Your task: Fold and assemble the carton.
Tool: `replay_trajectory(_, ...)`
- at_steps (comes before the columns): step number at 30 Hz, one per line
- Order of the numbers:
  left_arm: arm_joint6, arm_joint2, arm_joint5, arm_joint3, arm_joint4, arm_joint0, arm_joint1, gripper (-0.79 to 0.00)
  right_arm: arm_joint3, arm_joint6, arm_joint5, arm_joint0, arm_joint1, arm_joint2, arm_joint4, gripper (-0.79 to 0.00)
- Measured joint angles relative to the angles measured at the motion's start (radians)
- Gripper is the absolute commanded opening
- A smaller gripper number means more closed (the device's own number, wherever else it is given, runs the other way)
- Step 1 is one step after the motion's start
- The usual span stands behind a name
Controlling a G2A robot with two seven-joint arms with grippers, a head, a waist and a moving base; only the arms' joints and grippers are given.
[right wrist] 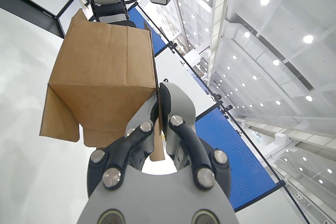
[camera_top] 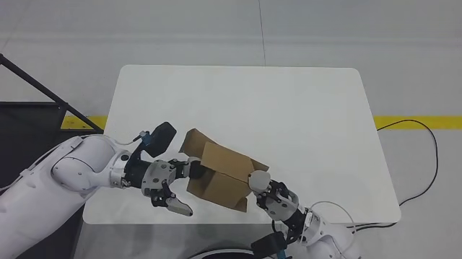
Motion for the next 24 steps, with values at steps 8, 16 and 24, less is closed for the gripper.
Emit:
replay_trajectory(8,0.000,0.067,0.000,0.028,-0.012,-0.063,-0.010,-0.132,-0.005,0.020,0.040,-0.001,0.001,-0.011,-0.015,-0.785)
replay_trajectory(16,0.000,0.099,0.000,0.074,-0.031,-0.105,-0.031,-0.154,-0.008,0.046,0.102,-0.008,0.001,-0.023,-0.029,-0.785)
replay_trajectory(24,0.011,0.077,0.000,0.122,-0.048,-0.111,-0.048,-0.139,-0.009,0.048,0.094,-0.006,0.004,-0.025,-0.034,-0.785)
